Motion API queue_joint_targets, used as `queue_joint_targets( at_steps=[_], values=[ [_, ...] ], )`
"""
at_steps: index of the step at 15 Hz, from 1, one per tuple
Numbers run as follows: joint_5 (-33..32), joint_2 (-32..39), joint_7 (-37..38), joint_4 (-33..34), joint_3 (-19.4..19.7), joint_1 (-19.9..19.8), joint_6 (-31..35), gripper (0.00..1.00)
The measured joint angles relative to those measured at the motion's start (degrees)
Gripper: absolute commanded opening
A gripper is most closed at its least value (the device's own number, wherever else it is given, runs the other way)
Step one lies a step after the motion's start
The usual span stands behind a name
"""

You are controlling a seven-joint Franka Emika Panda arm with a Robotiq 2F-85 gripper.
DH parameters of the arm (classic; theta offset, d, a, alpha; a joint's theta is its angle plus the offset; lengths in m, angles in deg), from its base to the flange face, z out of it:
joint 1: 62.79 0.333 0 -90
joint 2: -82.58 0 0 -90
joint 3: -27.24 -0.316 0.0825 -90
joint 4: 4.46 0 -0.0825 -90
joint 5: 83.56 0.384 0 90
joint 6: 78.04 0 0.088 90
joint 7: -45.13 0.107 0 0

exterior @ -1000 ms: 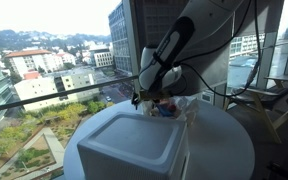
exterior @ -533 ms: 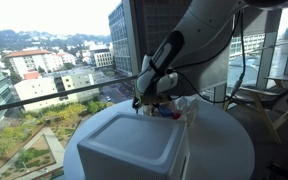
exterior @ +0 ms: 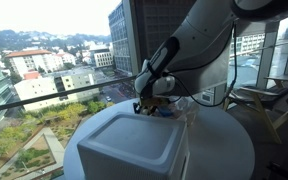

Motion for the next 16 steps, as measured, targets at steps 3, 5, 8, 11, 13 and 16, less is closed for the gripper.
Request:
queue_joint_targets(
  at_steps=[3,5,8,11,13,16],
  values=[
    [0.1,0.0,0.0,0.1,0.1,-0.4,-0.9,0.09],
    [0.4,-0.2,0.0,0.0,0.1,-0.8,-1.2,0.02],
    [1.8,-0.9,0.0,-0.3,0.1,-1.5,-3.0,0.03],
    [3.5,-2.9,0.0,-1.3,0.0,-1.9,-5.3,0.03],
    [4.8,-5.8,0.2,-2.8,0.0,-1.9,-8.8,0.03],
    [9.8,-11.8,0.2,-4.7,-1.0,-3.2,-20.4,0.04]
  ],
)
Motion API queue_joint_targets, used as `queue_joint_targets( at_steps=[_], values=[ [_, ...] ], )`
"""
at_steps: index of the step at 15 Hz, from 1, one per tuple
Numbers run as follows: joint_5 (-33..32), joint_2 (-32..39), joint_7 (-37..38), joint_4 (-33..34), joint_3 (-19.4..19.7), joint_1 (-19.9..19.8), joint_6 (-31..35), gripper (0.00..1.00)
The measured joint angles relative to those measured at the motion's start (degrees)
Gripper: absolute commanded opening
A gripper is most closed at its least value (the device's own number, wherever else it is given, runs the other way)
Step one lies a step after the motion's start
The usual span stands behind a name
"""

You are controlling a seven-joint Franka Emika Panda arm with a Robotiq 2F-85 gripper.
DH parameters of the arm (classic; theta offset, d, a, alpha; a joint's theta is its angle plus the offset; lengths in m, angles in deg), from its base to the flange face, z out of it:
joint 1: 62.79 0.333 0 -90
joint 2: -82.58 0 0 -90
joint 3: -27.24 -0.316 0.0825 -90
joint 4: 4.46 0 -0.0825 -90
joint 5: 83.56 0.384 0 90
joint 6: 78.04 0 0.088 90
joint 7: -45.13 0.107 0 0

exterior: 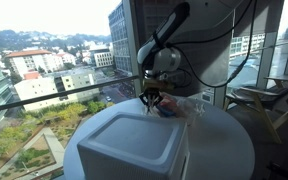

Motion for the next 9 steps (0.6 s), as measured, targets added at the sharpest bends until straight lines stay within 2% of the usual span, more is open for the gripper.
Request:
queue_joint_targets(
  at_steps=[2,4,6,9],
  values=[
    [4.1,-4.3,-0.3,-1.7,-0.8,-1.3,-4.2,0.04],
    [6.2,-8.6,-0.5,-4.3,-0.7,-2.1,-4.5,0.01],
    [5.3,-12.4,-0.4,-7.2,0.1,-2.0,-3.9,0.02],
    [-0.2,-15.3,1.6,-10.5,1.5,-1.5,-3.6,0.01]
  ],
)
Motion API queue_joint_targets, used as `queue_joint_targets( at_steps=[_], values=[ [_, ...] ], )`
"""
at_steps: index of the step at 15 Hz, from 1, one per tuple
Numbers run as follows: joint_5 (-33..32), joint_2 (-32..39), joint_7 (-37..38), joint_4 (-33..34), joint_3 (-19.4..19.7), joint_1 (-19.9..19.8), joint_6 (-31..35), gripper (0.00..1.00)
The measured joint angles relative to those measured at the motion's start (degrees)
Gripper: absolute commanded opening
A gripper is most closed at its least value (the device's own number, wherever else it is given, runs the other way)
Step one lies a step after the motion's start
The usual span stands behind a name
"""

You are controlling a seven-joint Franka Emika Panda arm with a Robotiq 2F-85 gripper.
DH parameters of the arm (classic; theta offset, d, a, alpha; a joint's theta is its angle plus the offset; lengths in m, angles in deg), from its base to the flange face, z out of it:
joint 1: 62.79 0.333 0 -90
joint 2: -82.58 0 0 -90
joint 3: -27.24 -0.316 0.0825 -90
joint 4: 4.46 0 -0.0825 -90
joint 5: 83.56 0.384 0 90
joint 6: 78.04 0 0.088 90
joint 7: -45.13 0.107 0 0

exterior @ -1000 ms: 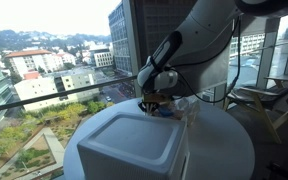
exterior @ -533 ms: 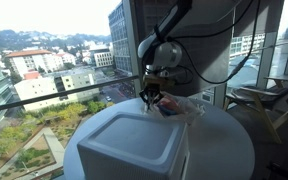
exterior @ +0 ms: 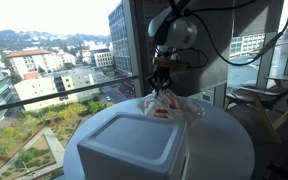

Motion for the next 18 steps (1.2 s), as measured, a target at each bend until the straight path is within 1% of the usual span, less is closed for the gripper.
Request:
queue_joint_targets(
  at_steps=[1,2,3,5,7,8,9,11,13,14,16,18],
  values=[
    [-2.1,0.2,0.8,-1.0,0.4,0.3,0.9,0.02],
    [-3.7,0.9,1.4,-2.0,0.6,0.6,2.2,0.27],
    [-4.8,1.6,1.7,-2.8,0.6,1.0,3.6,0.27],
    [-7.4,2.4,2.8,-4.2,0.7,2.2,6.2,0.38],
    [-7.9,1.8,3.2,-5.2,0.6,3.3,8.0,0.55],
    [-7.9,0.9,3.5,-5.7,0.5,3.7,8.4,0.61],
    [-8.4,-0.5,4.2,-6.5,0.6,4.1,8.5,0.7],
    [-11.9,-4.3,7.4,-8.7,1.2,4.8,8.1,0.84],
    [-16.7,-8.9,12.1,-11.8,1.8,5.1,7.8,0.98],
    [-18.9,-11.2,14.3,-13.6,2.1,5.1,7.4,1.0],
    [-21.7,-15.4,17.4,-17.5,2.2,4.5,7.1,1.0],
    [-21.9,-18.7,18.2,-21.2,2.1,3.7,7.4,1.0]
  ],
)
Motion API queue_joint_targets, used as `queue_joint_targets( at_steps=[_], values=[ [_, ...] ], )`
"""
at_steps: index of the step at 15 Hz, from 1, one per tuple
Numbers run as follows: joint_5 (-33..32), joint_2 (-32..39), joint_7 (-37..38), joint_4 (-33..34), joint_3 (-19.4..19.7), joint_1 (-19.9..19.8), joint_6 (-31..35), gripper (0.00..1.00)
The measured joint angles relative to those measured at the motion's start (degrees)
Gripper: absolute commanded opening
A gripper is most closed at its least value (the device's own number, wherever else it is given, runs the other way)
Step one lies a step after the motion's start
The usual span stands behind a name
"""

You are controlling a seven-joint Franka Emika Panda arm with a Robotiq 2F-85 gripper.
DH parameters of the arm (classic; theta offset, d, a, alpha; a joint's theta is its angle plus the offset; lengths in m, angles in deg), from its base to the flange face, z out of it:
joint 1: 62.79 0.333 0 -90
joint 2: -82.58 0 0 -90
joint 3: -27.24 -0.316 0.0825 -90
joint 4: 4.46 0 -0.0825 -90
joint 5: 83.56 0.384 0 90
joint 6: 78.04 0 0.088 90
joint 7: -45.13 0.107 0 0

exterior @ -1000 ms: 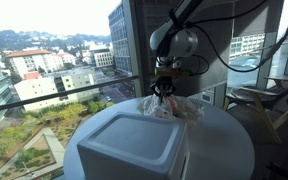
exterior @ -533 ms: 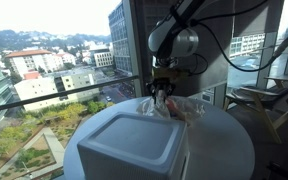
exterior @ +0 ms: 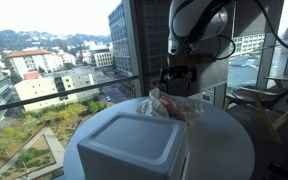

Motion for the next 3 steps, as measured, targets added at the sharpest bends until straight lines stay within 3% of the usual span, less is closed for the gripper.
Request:
queue_joint_targets(
  at_steps=[3],
  values=[
    [-0.1,-2.3,0.2,-3.7,-0.3,-1.5,1.9,1.0]
  ],
)
